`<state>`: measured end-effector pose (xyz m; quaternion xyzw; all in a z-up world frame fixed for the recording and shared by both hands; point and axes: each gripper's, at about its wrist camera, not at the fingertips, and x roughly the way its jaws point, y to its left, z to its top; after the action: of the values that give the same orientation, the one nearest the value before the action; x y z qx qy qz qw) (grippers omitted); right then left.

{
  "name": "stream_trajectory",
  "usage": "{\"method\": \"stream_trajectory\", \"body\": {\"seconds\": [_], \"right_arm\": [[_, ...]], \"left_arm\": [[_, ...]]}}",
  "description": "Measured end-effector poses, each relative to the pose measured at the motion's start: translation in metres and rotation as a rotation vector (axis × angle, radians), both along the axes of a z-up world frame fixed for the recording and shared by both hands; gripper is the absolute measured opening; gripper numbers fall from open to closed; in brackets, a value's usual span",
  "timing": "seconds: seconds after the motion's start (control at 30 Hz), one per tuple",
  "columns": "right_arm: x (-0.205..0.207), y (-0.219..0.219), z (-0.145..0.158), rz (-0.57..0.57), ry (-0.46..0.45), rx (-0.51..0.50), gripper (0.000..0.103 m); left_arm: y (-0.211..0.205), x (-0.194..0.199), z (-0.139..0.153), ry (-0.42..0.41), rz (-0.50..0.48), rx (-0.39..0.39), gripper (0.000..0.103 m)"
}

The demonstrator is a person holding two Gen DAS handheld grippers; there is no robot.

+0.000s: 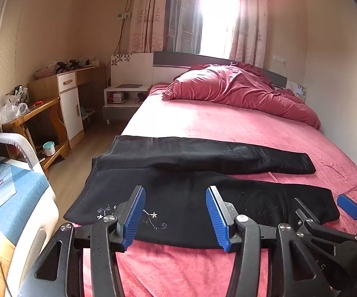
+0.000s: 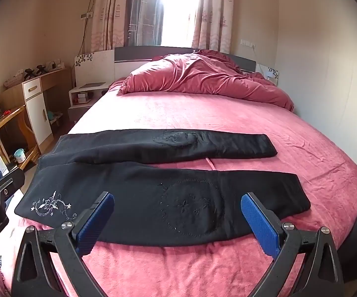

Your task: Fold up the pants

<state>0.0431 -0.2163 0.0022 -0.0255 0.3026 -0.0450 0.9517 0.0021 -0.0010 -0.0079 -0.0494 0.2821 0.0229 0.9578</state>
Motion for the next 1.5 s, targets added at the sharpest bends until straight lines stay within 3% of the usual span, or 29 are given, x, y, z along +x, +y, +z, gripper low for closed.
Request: {"method": "stream_trajectory", "body": {"seconds": [1.5], "right_arm": [[0.004,0.002,-0.013,0.0,0.024,-0.014,0.103]], "left_arm": [[0.005,0.004,-0.01,0.034,0.002,-0.009,0.052]]}}
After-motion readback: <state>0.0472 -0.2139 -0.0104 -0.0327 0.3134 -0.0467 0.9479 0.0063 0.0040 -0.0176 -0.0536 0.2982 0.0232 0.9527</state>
